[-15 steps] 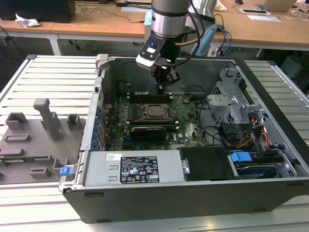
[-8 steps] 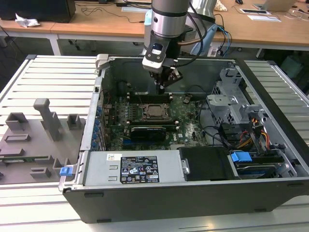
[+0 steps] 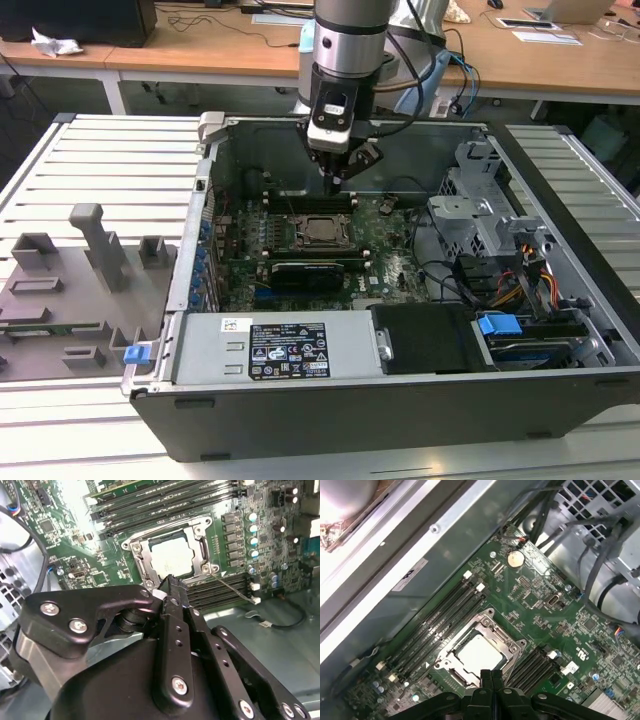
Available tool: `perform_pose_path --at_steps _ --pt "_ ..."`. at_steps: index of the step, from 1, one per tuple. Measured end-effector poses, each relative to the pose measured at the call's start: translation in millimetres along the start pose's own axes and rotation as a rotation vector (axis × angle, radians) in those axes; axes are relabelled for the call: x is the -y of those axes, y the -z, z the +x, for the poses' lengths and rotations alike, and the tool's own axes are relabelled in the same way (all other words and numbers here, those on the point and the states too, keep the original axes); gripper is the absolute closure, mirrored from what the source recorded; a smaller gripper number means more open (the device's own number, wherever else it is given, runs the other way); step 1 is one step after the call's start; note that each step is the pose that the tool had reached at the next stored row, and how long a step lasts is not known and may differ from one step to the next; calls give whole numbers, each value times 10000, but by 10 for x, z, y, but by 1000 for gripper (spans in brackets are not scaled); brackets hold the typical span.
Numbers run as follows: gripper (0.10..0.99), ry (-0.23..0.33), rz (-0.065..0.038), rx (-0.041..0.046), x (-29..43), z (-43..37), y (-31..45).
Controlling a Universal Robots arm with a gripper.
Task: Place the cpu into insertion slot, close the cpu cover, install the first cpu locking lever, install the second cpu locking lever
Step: 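Install the first cpu locking lever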
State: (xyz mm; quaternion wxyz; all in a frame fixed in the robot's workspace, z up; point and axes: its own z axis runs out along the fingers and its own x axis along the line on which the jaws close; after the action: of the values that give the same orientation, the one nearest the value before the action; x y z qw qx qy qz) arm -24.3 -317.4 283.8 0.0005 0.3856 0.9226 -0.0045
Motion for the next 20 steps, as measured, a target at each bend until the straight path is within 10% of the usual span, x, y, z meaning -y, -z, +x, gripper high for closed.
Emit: perform_pose_path --at_steps 20 --pt "976 4087 -19 33 0 0 -4"
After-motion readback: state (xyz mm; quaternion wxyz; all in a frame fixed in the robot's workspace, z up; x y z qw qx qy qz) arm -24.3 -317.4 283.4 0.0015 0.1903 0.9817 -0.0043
